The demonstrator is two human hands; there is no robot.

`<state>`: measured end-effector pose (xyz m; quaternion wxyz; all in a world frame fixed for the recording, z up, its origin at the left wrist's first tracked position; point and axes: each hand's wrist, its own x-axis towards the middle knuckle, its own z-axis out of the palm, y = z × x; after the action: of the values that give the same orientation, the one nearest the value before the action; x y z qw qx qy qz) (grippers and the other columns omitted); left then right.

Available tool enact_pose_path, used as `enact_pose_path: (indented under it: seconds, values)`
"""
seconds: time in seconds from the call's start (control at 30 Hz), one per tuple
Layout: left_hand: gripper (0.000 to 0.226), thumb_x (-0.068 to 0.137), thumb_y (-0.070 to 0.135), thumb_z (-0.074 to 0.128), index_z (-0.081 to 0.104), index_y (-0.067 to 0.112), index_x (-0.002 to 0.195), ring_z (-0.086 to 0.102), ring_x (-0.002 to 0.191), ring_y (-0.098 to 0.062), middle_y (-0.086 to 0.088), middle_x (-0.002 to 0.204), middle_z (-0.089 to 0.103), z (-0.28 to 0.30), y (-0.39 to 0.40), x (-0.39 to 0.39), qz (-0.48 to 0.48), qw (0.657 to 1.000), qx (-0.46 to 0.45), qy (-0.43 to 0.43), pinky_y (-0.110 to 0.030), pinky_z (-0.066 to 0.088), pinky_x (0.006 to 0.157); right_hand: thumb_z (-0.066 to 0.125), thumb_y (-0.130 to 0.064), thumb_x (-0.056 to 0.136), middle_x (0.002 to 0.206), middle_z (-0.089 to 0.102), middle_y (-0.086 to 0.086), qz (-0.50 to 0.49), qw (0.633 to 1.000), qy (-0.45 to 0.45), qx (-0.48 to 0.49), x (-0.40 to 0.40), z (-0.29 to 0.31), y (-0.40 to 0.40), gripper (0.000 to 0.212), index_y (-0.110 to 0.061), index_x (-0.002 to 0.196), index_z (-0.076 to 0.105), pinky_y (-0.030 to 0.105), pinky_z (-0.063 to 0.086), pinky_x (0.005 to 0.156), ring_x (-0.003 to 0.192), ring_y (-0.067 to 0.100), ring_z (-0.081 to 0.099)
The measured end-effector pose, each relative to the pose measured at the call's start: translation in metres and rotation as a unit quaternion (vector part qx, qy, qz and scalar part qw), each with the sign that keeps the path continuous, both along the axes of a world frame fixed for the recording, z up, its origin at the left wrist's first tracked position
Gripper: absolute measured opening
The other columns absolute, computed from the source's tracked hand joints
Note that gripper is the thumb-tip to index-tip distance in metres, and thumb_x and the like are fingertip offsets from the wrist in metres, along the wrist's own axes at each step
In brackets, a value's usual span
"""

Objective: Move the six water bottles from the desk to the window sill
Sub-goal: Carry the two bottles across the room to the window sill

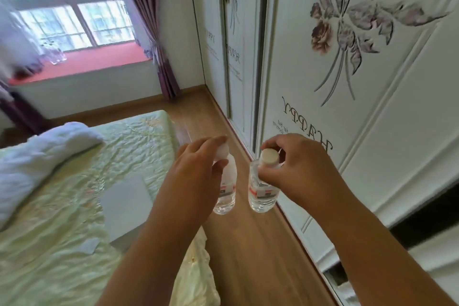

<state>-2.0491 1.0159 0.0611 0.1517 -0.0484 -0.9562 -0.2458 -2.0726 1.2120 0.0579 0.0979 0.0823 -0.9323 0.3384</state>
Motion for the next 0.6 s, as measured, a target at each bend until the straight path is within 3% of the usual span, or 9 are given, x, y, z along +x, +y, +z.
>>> enact_pose_path:
  seconds: [0.13, 0.27, 0.6]
  values:
    - [0.045, 0.095, 0.022, 0.062, 0.052, 0.032, 0.139, 0.045, 0.131, -0.018, 0.008, 0.140, 0.054, 0.007, 0.014, -0.015, 0.055, 0.998, 0.027, -0.001, -0.035, 0.039, 0.107, 0.080, -0.036, 0.073, 0.086, 0.061, -0.020, 0.063, 0.998, 0.013, 0.004, -0.036, 0.003, 0.013, 0.029, -0.036, 0.099, 0.067, 0.009, 0.041, 0.062, 0.074, -0.002, 0.059]
    - [0.045, 0.095, 0.023, 0.062, 0.053, 0.030, 0.138, 0.046, 0.131, -0.018, 0.007, 0.140, 0.055, 0.009, 0.028, -0.022, 0.090, 0.995, 0.040, 0.006, -0.043, 0.044, 0.106, 0.081, -0.033, 0.074, 0.085, 0.061, -0.020, 0.101, 0.995, 0.017, 0.008, -0.060, 0.002, 0.021, 0.029, -0.033, 0.100, 0.068, 0.010, 0.043, 0.064, 0.074, -0.002, 0.059]
    - [0.043, 0.095, 0.023, 0.062, 0.055, 0.030, 0.136, 0.047, 0.129, -0.018, 0.008, 0.137, 0.057, -0.004, 0.045, -0.067, 0.092, 0.995, 0.024, -0.020, -0.026, 0.036, 0.100, 0.080, -0.027, 0.074, 0.088, 0.064, -0.014, 0.118, 0.993, -0.008, 0.011, -0.110, -0.009, 0.037, 0.030, -0.028, 0.102, 0.070, 0.014, 0.046, 0.067, 0.075, 0.001, 0.059]
